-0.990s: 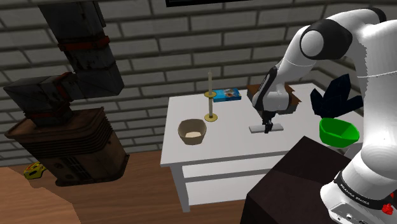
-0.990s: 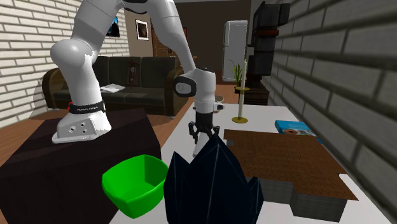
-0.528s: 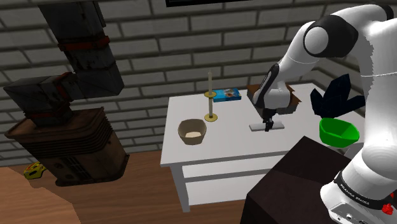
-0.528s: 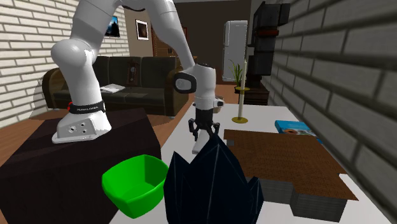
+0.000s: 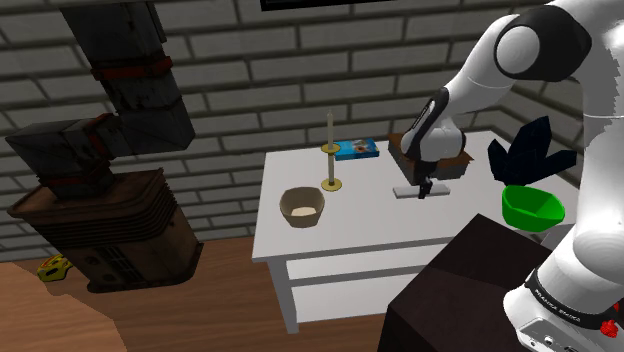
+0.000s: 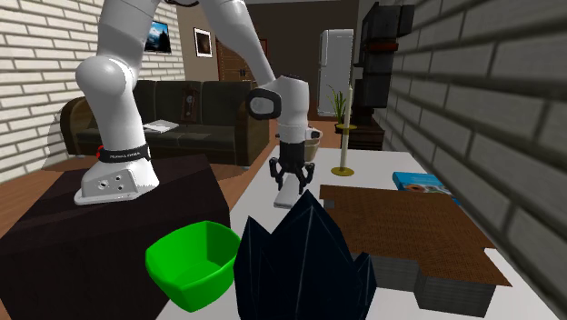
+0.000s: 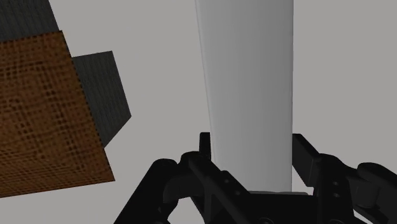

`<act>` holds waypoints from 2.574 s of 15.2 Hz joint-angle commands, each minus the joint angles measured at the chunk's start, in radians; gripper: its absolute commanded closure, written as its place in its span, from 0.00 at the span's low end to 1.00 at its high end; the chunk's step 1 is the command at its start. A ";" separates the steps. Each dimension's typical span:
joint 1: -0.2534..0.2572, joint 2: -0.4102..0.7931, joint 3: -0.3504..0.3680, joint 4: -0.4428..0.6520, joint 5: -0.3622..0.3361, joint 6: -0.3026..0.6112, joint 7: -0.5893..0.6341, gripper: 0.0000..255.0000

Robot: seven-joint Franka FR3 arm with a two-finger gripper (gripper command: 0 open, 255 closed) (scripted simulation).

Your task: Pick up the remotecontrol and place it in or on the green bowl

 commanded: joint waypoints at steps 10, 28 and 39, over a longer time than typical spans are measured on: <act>0.068 -0.153 -0.091 -0.028 -0.122 -0.116 0.089 1.00; 0.007 -0.405 -0.246 -0.184 -0.326 -0.181 0.037 1.00; -0.158 -0.499 -0.417 -0.276 -0.445 -0.163 -0.198 1.00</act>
